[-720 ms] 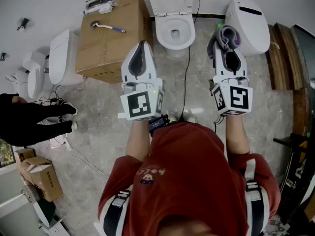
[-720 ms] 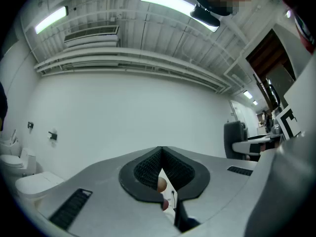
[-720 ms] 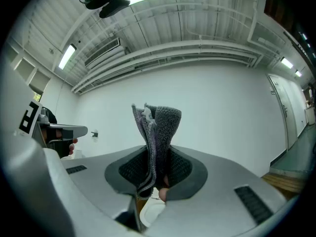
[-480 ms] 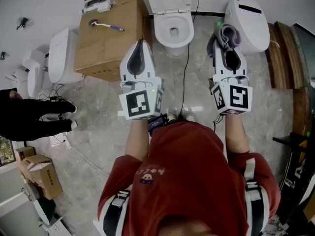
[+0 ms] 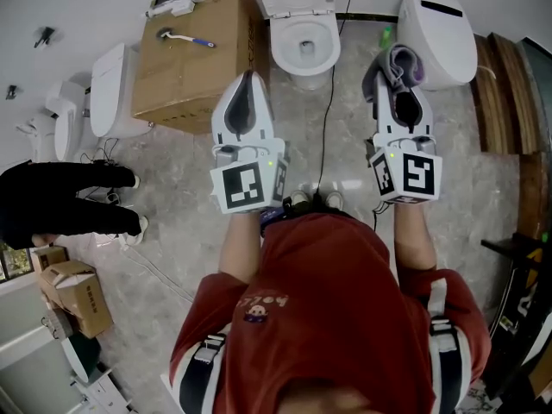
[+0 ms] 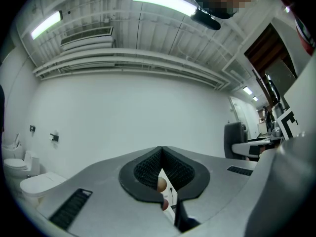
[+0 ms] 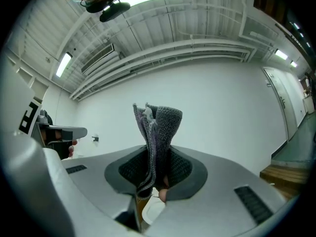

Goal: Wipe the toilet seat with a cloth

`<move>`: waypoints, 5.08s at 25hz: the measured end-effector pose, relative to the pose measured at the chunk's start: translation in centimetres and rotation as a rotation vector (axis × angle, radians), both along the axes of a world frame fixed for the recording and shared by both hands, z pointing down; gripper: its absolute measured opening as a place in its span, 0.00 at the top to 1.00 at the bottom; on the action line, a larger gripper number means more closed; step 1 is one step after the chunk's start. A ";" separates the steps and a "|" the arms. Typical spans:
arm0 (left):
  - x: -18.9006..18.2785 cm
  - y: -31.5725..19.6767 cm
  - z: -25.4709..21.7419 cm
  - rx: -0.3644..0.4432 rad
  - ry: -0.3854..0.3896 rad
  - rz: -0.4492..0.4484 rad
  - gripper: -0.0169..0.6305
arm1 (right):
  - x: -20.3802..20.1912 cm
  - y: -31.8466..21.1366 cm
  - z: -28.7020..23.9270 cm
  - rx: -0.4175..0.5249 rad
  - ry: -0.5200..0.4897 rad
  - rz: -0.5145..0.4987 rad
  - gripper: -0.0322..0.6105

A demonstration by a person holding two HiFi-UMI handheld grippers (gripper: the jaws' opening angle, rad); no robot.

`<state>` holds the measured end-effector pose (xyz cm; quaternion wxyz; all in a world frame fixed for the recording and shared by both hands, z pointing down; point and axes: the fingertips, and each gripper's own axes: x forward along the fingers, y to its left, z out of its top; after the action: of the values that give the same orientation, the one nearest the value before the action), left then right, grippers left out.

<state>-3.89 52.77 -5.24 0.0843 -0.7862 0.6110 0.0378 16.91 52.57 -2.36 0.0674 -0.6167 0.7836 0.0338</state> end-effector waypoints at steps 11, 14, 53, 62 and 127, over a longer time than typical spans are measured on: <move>3.0 2.0 1.8 -0.032 -0.021 -0.035 0.95 | 4.3 1.4 2.9 -0.052 -0.045 -0.006 0.83; 3.5 1.9 1.9 -0.027 -0.023 -0.041 0.95 | 4.6 1.3 2.9 -0.050 -0.045 -0.011 0.83; -9.6 -26.0 1.7 0.008 0.090 0.046 0.95 | -8.7 -25.6 0.7 -0.037 0.068 0.070 0.83; -11.3 -32.8 2.2 0.016 0.062 0.096 0.95 | -10.3 -31.2 1.0 -0.025 0.061 0.116 0.83; -3.7 -68.1 44.1 -0.192 0.075 0.036 0.95 | -2.8 -67.3 48.3 -0.393 0.131 0.093 0.83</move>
<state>-7.62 -15.36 38.82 -0.0150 -0.7994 0.6005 0.0100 14.12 -14.76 45.95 -0.1069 -0.6499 0.7485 -0.0769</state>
